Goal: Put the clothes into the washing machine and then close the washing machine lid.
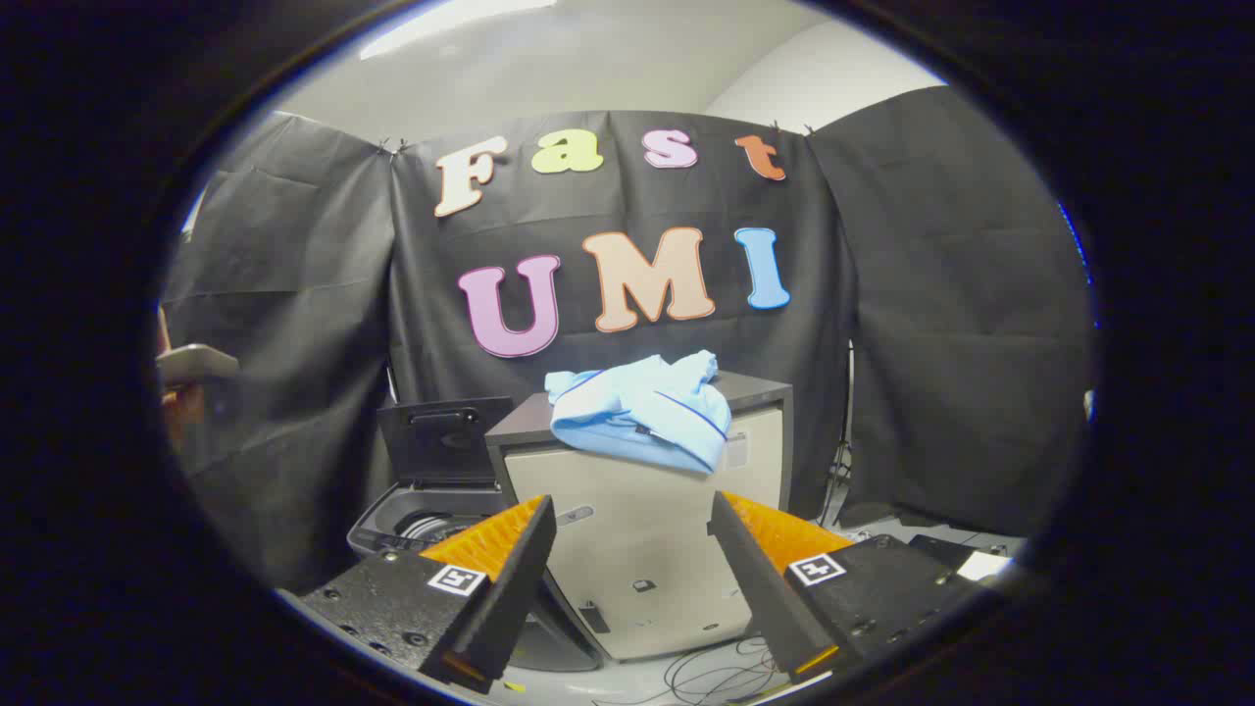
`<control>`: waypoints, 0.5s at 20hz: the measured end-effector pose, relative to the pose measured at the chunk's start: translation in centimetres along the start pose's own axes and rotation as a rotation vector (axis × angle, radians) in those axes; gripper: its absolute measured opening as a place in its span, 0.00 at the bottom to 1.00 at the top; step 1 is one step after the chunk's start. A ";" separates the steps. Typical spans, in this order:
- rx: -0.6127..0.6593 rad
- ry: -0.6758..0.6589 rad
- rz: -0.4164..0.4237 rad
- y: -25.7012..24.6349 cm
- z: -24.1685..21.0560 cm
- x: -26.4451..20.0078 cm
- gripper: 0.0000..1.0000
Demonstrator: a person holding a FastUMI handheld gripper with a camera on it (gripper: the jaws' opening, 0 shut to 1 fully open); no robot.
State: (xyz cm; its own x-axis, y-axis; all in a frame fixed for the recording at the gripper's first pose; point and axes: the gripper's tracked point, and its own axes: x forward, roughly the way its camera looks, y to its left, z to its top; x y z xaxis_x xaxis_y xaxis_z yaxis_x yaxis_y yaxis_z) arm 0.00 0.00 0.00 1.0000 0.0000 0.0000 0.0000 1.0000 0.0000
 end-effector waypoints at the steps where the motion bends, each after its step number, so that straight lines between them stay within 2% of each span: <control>1: 0.003 0.006 0.002 0.0 -0.2 0.0 0.97; 10: -0.006 0.019 0.017 0.7 -0.4 0.0 0.97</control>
State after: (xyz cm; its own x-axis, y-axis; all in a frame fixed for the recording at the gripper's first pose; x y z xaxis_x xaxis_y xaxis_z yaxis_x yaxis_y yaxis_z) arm -0.02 0.73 -0.37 0.9997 0.0171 -0.0186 -0.0172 0.9998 -0.0056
